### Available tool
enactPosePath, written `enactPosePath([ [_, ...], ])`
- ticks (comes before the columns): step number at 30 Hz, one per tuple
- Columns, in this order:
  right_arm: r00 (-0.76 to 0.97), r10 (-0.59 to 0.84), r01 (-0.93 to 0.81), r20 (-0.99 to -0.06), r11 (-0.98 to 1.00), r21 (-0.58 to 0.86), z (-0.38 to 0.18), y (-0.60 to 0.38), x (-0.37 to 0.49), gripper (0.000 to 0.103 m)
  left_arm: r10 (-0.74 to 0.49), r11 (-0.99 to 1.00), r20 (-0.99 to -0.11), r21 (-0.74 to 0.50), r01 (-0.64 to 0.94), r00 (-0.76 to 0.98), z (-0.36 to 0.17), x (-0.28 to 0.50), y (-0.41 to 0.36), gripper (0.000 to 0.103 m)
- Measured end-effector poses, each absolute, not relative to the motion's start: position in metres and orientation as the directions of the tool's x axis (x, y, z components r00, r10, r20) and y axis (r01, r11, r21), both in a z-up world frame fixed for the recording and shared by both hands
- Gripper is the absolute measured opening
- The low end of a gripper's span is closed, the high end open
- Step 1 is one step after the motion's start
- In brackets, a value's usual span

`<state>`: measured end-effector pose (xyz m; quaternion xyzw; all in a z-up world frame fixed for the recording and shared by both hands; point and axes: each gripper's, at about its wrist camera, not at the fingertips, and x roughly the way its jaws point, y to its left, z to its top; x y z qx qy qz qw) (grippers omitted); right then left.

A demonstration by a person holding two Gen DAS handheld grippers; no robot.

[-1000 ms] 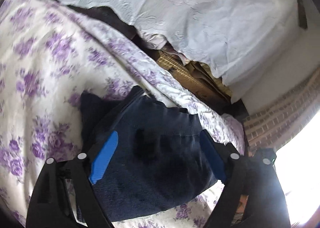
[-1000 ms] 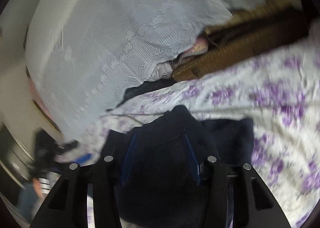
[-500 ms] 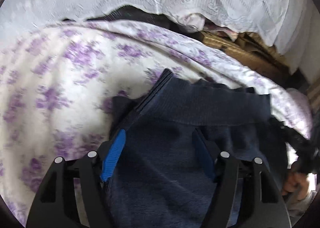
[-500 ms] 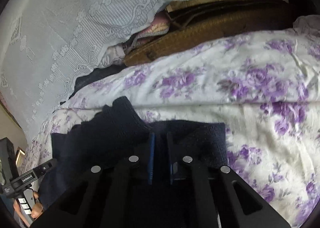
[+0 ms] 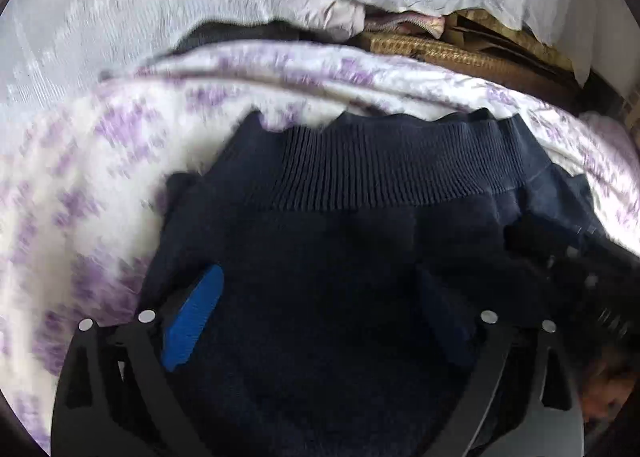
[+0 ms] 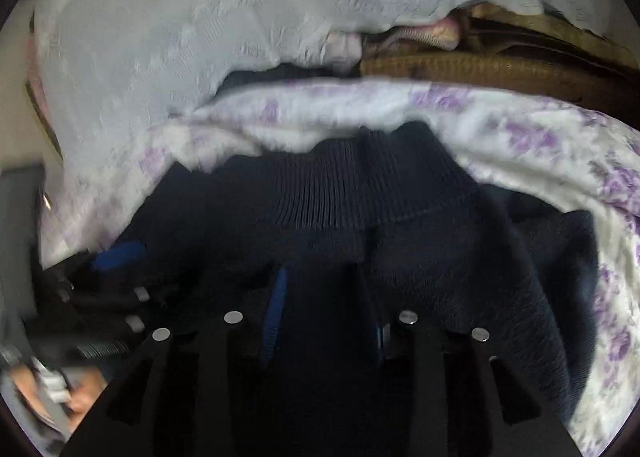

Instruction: Fold small clothes

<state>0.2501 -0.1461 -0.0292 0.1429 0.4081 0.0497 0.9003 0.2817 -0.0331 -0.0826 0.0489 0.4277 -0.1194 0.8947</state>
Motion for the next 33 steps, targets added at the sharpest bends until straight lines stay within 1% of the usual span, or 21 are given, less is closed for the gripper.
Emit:
enactPosePath([
  [2, 0.691, 0.176, 0.051, -0.701, 0.956, 0.29, -0.027, -0.149, 0.238, 0.037, -0.163, 0.967, -0.75, 0.009, 0.256, 0.641, -0.078, 0.271, -0.032, 0.092],
  [4, 0.713, 0.154, 0.063, -0.684, 0.957, 0.282, -0.017, -0.149, 0.224, 0.04, -0.221, 0.961, -0.713, -0.045, 0.271, 0.666, -0.063, 0.255, -0.023, 0.092],
  [6, 0.742, 0.149, 0.035, -0.654, 0.965, 0.259, -0.001, -0.141, 0.203, 0.054, -0.247, 0.962, -0.689, -0.092, 0.257, 0.681, -0.053, 0.241, -0.011, 0.093],
  [8, 0.756, 0.108, 0.034, -0.646, 0.979, 0.203, 0.007, -0.134, 0.184, 0.06, -0.235, 0.966, -0.705, -0.091, 0.244, 0.669, -0.052, 0.237, -0.009, 0.093],
  [10, 0.746, 0.093, 0.037, -0.659, 0.983, 0.181, 0.006, -0.128, 0.174, 0.061, -0.177, 0.975, -0.758, -0.046, 0.219, 0.628, -0.07, 0.236, -0.007, 0.095],
  [11, 0.702, 0.075, 0.056, -0.708, 0.985, 0.16, -0.005, -0.127, 0.173, 0.063, -0.14, 0.977, -0.798, -0.013, 0.215, 0.586, -0.085, 0.239, -0.008, 0.098],
  [12, 0.66, 0.077, 0.053, -0.747, 0.987, 0.149, -0.016, -0.125, 0.174, 0.065, -0.133, 0.976, -0.809, -0.007, 0.217, 0.573, -0.089, 0.238, -0.009, 0.099],
  [17, 0.668, 0.039, 0.078, -0.743, 0.989, 0.122, -0.015, -0.124, 0.163, 0.065, -0.086, 0.983, -0.814, 0.024, 0.181, 0.575, -0.079, 0.229, -0.009, 0.098],
  [19, 0.688, 0.026, 0.114, -0.725, 0.983, 0.143, -0.005, -0.125, 0.15, 0.065, -0.121, 0.98, -0.817, -0.006, 0.201, 0.563, -0.064, 0.217, -0.004, 0.098],
  [20, 0.707, 0.039, 0.112, -0.706, 0.98, 0.166, 0.003, -0.124, 0.144, 0.067, -0.124, 0.978, -0.813, -0.002, 0.211, 0.568, -0.059, 0.213, -0.001, 0.098],
  [23, 0.724, 0.038, 0.1, -0.689, 0.982, 0.159, 0.02, -0.119, 0.153, 0.086, -0.031, 0.979, -0.817, 0.092, 0.183, 0.575, -0.048, 0.218, 0.01, 0.098],
  [24, 0.728, 0.037, 0.106, -0.685, 0.98, 0.165, 0.023, -0.119, 0.16, 0.087, -0.024, 0.981, -0.821, 0.09, 0.171, 0.57, -0.05, 0.222, 0.012, 0.098],
  [25, 0.73, 0.039, 0.114, -0.682, 0.978, 0.177, 0.024, -0.118, 0.167, 0.088, -0.019, 0.985, -0.824, 0.08, 0.15, 0.566, -0.053, 0.228, 0.018, 0.098],
  [26, 0.728, 0.053, 0.121, -0.684, 0.971, 0.204, 0.023, -0.118, 0.177, 0.091, -0.011, 0.989, -0.827, 0.073, 0.126, 0.562, -0.059, 0.236, 0.024, 0.098],
  [28, 0.695, 0.092, 0.136, -0.713, 0.957, 0.256, 0.008, -0.119, 0.198, 0.095, -0.01, 0.994, -0.836, 0.054, 0.1, 0.549, -0.077, 0.246, 0.03, 0.099],
  [30, 0.643, 0.082, 0.165, -0.761, 0.956, 0.242, -0.019, -0.116, 0.209, 0.1, -0.099, 0.994, -0.822, -0.059, 0.09, 0.56, -0.095, 0.249, 0.043, 0.099],
  [31, 0.65, 0.061, 0.153, -0.758, 0.966, 0.209, -0.027, -0.112, 0.21, 0.1, -0.127, 0.992, -0.828, -0.097, 0.083, 0.547, -0.094, 0.251, 0.048, 0.099],
  [33, 0.654, 0.055, 0.145, -0.754, 0.97, 0.197, -0.018, -0.11, 0.209, 0.099, -0.153, 0.988, -0.822, -0.144, 0.059, 0.549, -0.085, 0.254, 0.057, 0.099],
])
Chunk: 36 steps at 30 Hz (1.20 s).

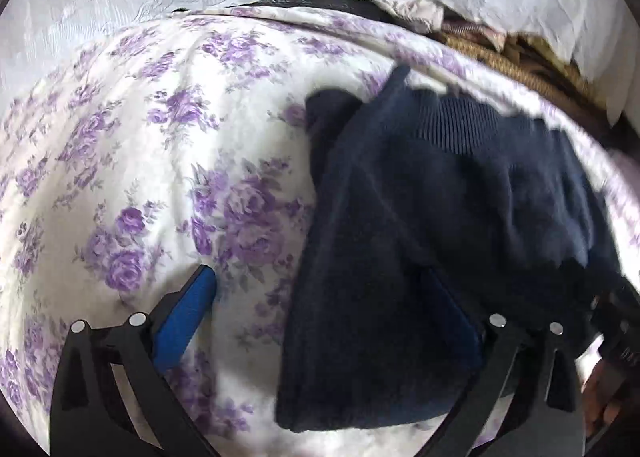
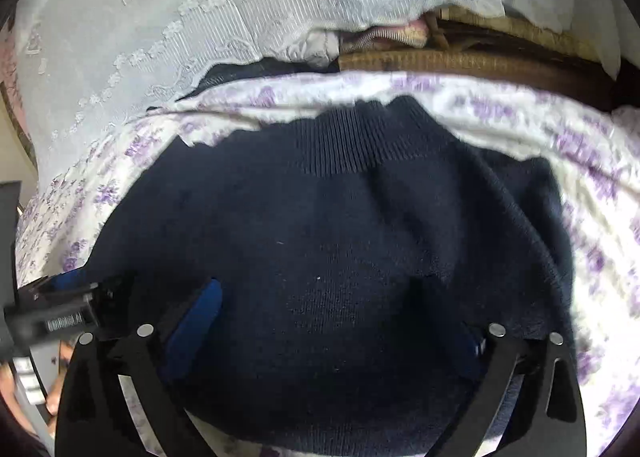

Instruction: Fold small clothes

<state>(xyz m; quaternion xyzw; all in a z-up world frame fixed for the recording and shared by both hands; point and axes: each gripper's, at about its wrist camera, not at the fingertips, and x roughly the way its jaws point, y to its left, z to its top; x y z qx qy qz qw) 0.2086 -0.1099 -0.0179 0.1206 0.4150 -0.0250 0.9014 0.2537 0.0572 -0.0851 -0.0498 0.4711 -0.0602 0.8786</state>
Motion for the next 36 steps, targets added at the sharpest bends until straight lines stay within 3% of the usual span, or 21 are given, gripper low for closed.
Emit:
enactPosePath([
  [5, 0.725, -0.032, 0.183, -0.688, 0.972, 0.147, 0.006, -0.116, 0.186, 0.099, -0.212, 0.972, -0.749, -0.226, 0.059, 0.628, -0.054, 0.244, 0.067, 0.098],
  [7, 0.718, -0.115, 0.209, -0.686, 0.976, 0.055, 0.008, -0.115, 0.188, 0.099, -0.185, 0.982, -0.749, -0.169, 0.086, 0.636, -0.051, 0.245, 0.055, 0.098],
  [10, 0.619, -0.149, 0.193, -0.771, 0.981, -0.034, -0.022, -0.121, 0.207, 0.1, -0.025, 0.998, -0.848, 0.007, 0.057, 0.53, -0.091, 0.268, 0.04, 0.099],
  [12, 0.631, -0.061, 0.203, -0.774, 0.975, 0.089, -0.021, -0.138, 0.206, 0.099, -0.114, 0.993, -0.849, -0.118, 0.025, 0.516, -0.096, 0.271, 0.057, 0.099],
  [14, 0.684, -0.034, 0.223, -0.729, 0.961, 0.164, -0.011, -0.15, 0.196, 0.099, -0.15, 0.986, -0.859, -0.167, 0.009, 0.489, -0.09, 0.273, 0.065, 0.099],
  [16, 0.714, -0.029, 0.256, -0.699, 0.941, 0.222, -0.002, -0.159, 0.187, 0.099, -0.181, 0.973, -0.813, -0.229, -0.017, 0.554, -0.075, 0.262, 0.074, 0.098],
  [18, 0.77, 0.039, 0.241, -0.637, 0.906, 0.347, 0.011, -0.168, 0.174, 0.094, -0.216, 0.967, -0.777, -0.254, 0.02, 0.592, -0.06, 0.253, 0.069, 0.098],
  [21, 0.801, 0.125, 0.178, -0.586, 0.884, 0.431, 0.022, -0.162, 0.171, 0.067, -0.231, 0.971, -0.753, -0.221, 0.094, 0.616, -0.048, 0.246, 0.048, 0.098],
  [24, 0.768, 0.18, 0.108, -0.614, 0.91, 0.401, 0.015, -0.136, 0.178, 0.043, -0.188, 0.98, -0.777, -0.107, 0.169, 0.601, -0.058, 0.234, 0.019, 0.098],
  [26, 0.705, 0.182, 0.101, -0.685, 0.931, 0.351, -0.005, -0.121, 0.187, 0.041, -0.064, 0.982, -0.817, 0.051, 0.182, 0.573, -0.087, 0.241, -0.004, 0.099],
  [27, 0.654, 0.179, 0.097, -0.735, 0.944, 0.317, -0.024, -0.115, 0.196, 0.041, -0.072, 0.982, -0.817, 0.043, 0.184, 0.573, -0.09, 0.239, -0.004, 0.099],
  [29, 0.668, 0.183, 0.105, -0.722, 0.937, 0.334, -0.021, -0.118, 0.194, 0.038, -0.107, 0.986, -0.821, -0.018, 0.163, 0.561, -0.083, 0.239, 0.008, 0.099],
  [32, 0.738, 0.139, 0.139, -0.66, 0.926, 0.351, 0.001, -0.128, 0.182, 0.04, -0.184, 0.982, -0.758, -0.125, 0.139, 0.625, -0.061, 0.232, 0.029, 0.098],
  [36, 0.744, 0.135, 0.174, -0.654, 0.906, 0.385, 0.004, -0.144, 0.181, 0.042, -0.157, 0.983, -0.743, -0.057, 0.172, 0.65, -0.057, 0.229, 0.015, 0.098],
])
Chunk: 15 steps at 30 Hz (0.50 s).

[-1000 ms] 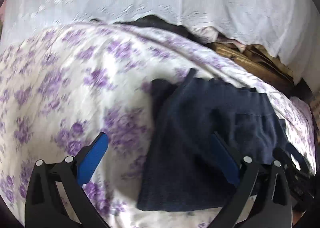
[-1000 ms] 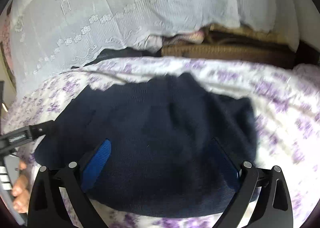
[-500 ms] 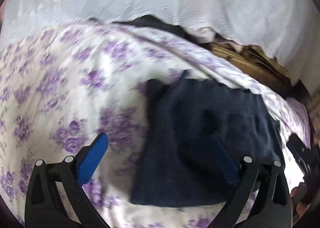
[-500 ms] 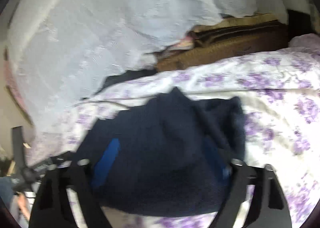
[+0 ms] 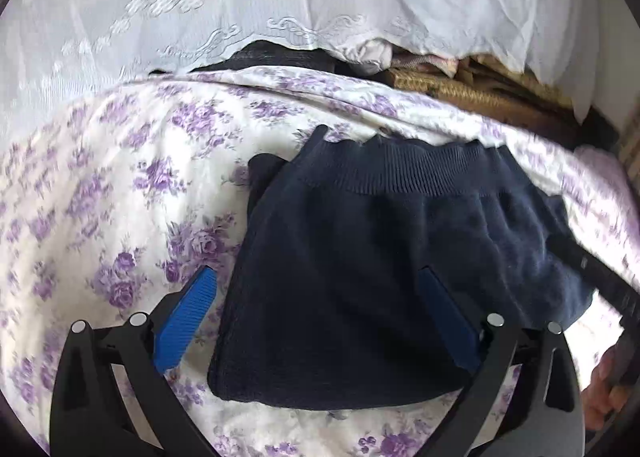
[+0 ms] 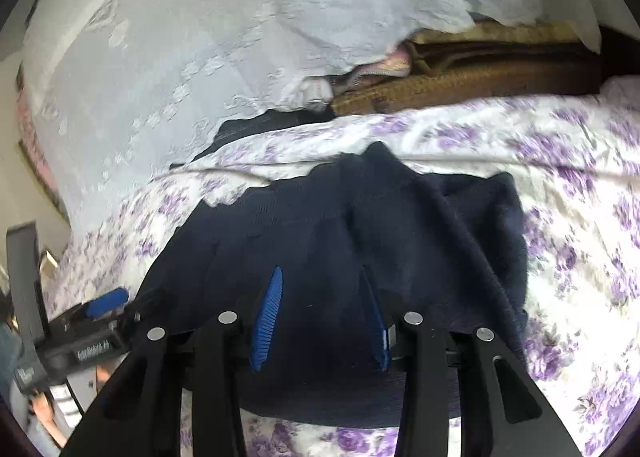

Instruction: Fold small clothes

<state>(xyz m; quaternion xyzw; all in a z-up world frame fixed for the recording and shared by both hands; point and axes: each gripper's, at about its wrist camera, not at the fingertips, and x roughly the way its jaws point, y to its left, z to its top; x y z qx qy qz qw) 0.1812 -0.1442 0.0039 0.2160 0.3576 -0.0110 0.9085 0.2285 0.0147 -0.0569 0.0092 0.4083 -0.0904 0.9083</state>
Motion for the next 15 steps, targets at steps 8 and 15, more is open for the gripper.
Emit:
enactPosePath([
  [8, 0.737, 0.142, 0.231, -0.66, 0.866, 0.444, -0.005, -0.17, 0.18, 0.066, -0.121, 0.988, -0.82, -0.044, 0.149, 0.56, -0.086, 0.25, 0.015, 0.099],
  [15, 0.788, 0.074, 0.326, -0.611, 0.792, 0.517, 0.003, -0.222, 0.136, 0.07, -0.189, 0.981, -0.784, -0.177, 0.079, 0.591, -0.06, 0.245, 0.044, 0.099],
])
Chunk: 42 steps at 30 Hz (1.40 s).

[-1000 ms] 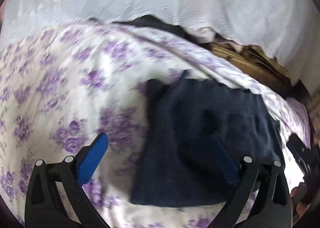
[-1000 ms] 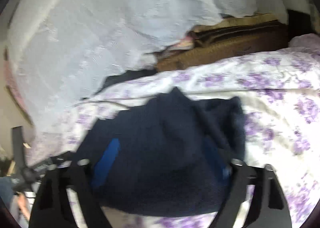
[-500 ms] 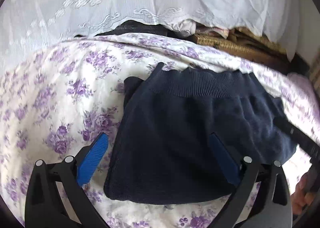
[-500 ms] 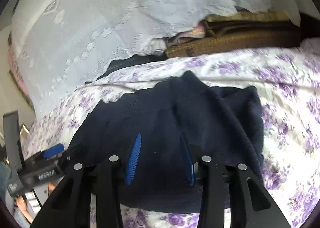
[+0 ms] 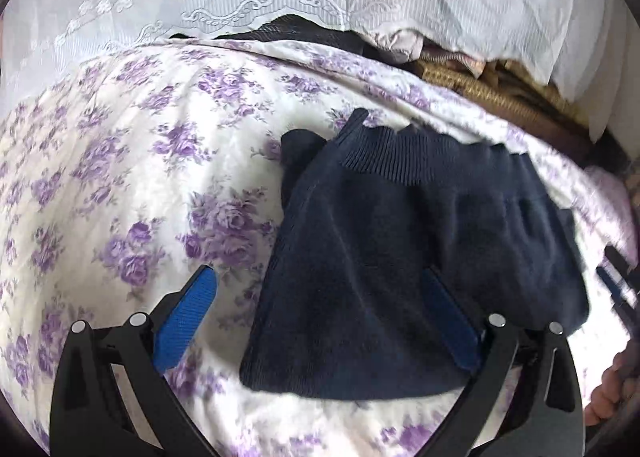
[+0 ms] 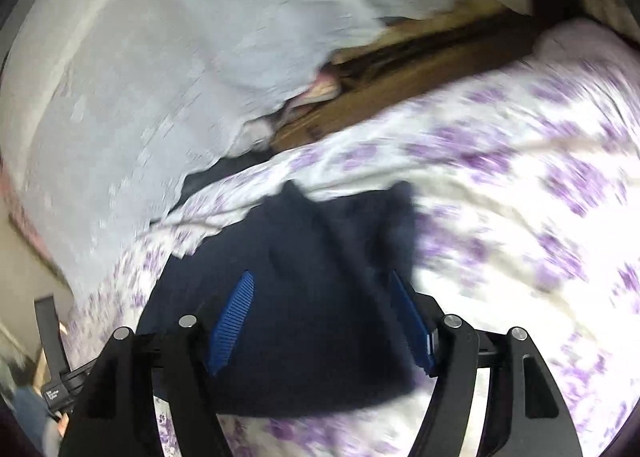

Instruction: Fold small clothes

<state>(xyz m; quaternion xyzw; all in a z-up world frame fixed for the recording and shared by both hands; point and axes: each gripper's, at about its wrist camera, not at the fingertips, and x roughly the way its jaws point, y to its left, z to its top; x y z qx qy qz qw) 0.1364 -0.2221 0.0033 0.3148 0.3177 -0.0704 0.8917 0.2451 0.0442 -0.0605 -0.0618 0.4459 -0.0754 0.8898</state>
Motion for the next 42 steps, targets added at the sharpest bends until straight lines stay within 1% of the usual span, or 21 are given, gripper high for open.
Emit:
enactPosePath([
  [3, 0.787, 0.096, 0.362, -0.609, 0.728, 0.582, -0.007, -0.241, 0.111, 0.07, -0.211, 0.977, -0.78, -0.185, 0.106, 0.589, -0.052, 0.219, 0.038, 0.099],
  [6, 0.798, 0.123, 0.362, -0.59, 0.684, 0.633, -0.012, -0.243, 0.086, 0.07, -0.19, 0.981, -0.778, -0.123, 0.152, 0.599, -0.051, 0.206, 0.015, 0.099],
  [10, 0.801, 0.196, 0.348, -0.566, 0.616, 0.706, -0.025, -0.232, 0.065, 0.07, -0.163, 0.978, -0.778, -0.047, 0.202, 0.607, -0.059, 0.194, -0.012, 0.099],
  [14, 0.795, 0.233, 0.335, -0.56, 0.6, 0.726, -0.029, -0.215, 0.058, 0.07, -0.121, 0.977, -0.781, 0.015, 0.211, 0.613, -0.07, 0.19, -0.025, 0.099],
  [18, 0.787, 0.244, 0.33, -0.567, 0.611, 0.72, -0.031, -0.205, 0.064, 0.07, -0.131, 0.977, -0.788, 0.0, 0.212, 0.602, -0.076, 0.194, -0.023, 0.099],
  [20, 0.776, 0.23, 0.354, -0.587, 0.612, 0.707, -0.038, -0.204, 0.067, 0.069, -0.139, 0.977, -0.806, -0.016, 0.215, 0.575, -0.085, 0.2, -0.022, 0.099],
  [22, 0.775, 0.218, 0.369, -0.593, 0.605, 0.705, -0.042, -0.205, 0.071, 0.069, -0.146, 0.978, -0.806, -0.028, 0.209, 0.574, -0.086, 0.201, -0.02, 0.099],
  [26, 0.787, 0.196, 0.397, -0.585, 0.565, 0.723, -0.047, -0.21, 0.086, 0.069, -0.13, 0.979, -0.793, -0.008, 0.203, 0.595, -0.077, 0.198, -0.022, 0.099],
  [28, 0.786, 0.174, 0.429, -0.593, 0.537, 0.726, -0.049, -0.212, 0.095, 0.069, -0.14, 0.978, -0.787, -0.017, 0.206, 0.6, -0.069, 0.199, -0.024, 0.099],
  [31, 0.773, 0.114, 0.512, -0.625, 0.47, 0.719, -0.051, -0.216, 0.111, 0.069, -0.181, 0.978, -0.794, -0.086, 0.188, 0.58, -0.057, 0.211, -0.025, 0.099],
  [32, 0.768, 0.1, 0.53, -0.632, 0.455, 0.716, -0.051, -0.216, 0.117, 0.071, -0.195, 0.977, -0.8, -0.111, 0.18, 0.568, -0.057, 0.215, -0.024, 0.099],
  [34, 0.759, 0.055, 0.563, -0.649, 0.446, 0.696, -0.052, -0.214, 0.132, 0.071, -0.237, 0.971, -0.822, -0.184, 0.153, 0.518, -0.067, 0.228, -0.022, 0.099],
  [35, 0.757, 0.036, 0.569, -0.652, 0.454, 0.685, -0.053, -0.212, 0.136, 0.071, -0.237, 0.971, -0.827, -0.19, 0.143, 0.509, -0.073, 0.231, -0.022, 0.099],
  [38, 0.765, -0.063, 0.563, -0.641, 0.548, 0.619, -0.053, -0.2, 0.146, 0.069, -0.168, 0.983, -0.805, -0.095, 0.156, 0.569, -0.086, 0.231, -0.031, 0.099],
  [40, 0.765, -0.082, 0.556, -0.639, 0.586, 0.59, -0.052, -0.196, 0.152, 0.069, -0.125, 0.987, -0.793, -0.039, 0.155, 0.596, -0.085, 0.227, -0.04, 0.099],
  [41, 0.78, -0.073, 0.541, -0.622, 0.578, 0.611, -0.052, -0.198, 0.153, 0.06, -0.117, 0.988, -0.789, -0.031, 0.151, 0.603, -0.085, 0.227, -0.041, 0.099],
  [42, 0.792, -0.07, 0.532, -0.606, 0.564, 0.631, -0.054, -0.205, 0.154, 0.042, -0.118, 0.988, -0.79, -0.035, 0.148, 0.602, -0.086, 0.228, -0.041, 0.099],
])
